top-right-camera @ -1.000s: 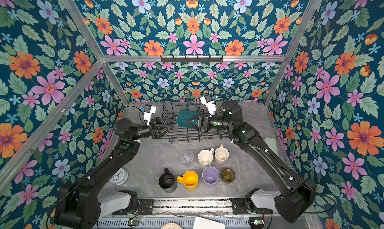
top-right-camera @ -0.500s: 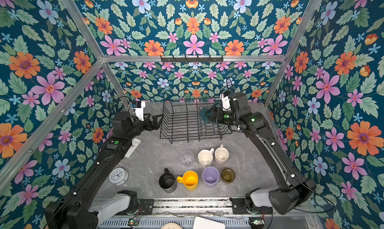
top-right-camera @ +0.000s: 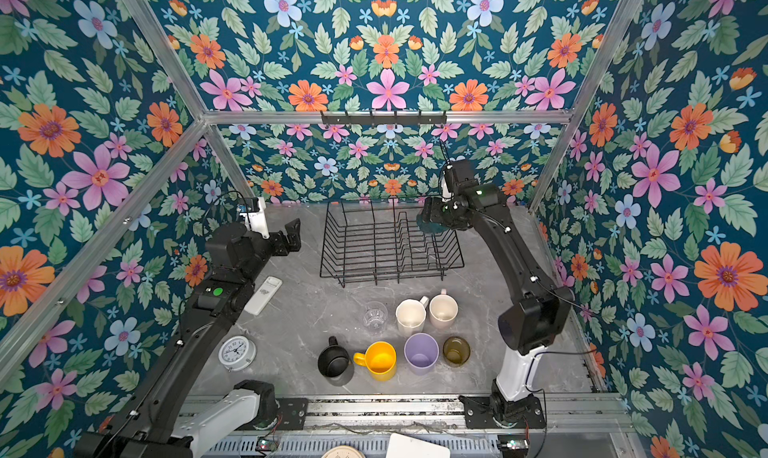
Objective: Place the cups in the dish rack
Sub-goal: 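Move the green mug to the rack's far corner while the left arm withdraws, then lower the green mug upside down into the rack and open the right gripper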
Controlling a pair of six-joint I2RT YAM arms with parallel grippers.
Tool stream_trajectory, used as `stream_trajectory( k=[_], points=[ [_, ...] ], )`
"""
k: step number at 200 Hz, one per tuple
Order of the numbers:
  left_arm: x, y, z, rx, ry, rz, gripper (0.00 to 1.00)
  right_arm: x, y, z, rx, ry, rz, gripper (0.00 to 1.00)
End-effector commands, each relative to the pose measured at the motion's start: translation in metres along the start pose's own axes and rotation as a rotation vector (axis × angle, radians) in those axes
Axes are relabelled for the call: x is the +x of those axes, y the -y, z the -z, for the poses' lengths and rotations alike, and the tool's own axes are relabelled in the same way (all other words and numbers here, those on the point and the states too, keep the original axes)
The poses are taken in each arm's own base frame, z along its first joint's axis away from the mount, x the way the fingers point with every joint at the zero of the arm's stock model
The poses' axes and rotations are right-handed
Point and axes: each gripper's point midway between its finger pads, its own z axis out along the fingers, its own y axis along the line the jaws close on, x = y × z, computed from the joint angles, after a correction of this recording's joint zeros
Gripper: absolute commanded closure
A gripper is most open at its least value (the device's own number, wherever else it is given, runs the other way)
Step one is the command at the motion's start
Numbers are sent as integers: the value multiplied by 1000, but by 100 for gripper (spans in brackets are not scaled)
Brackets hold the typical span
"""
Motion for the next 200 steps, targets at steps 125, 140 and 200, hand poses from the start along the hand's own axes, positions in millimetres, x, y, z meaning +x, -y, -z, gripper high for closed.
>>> stream_trajectory(
  k=[125, 140, 200],
  points=[
    [-1, -14, 13, -73, 32, -50, 0, -44, 37, -100, 162, -35, 32, 100],
    [0, -15, 13, -76, 29, -51, 0, -45, 38, -107, 165, -32, 31, 100],
    [0, -16, 13, -79, 28, -51, 0, -52, 42, -126, 184, -8, 30, 100]
  ],
)
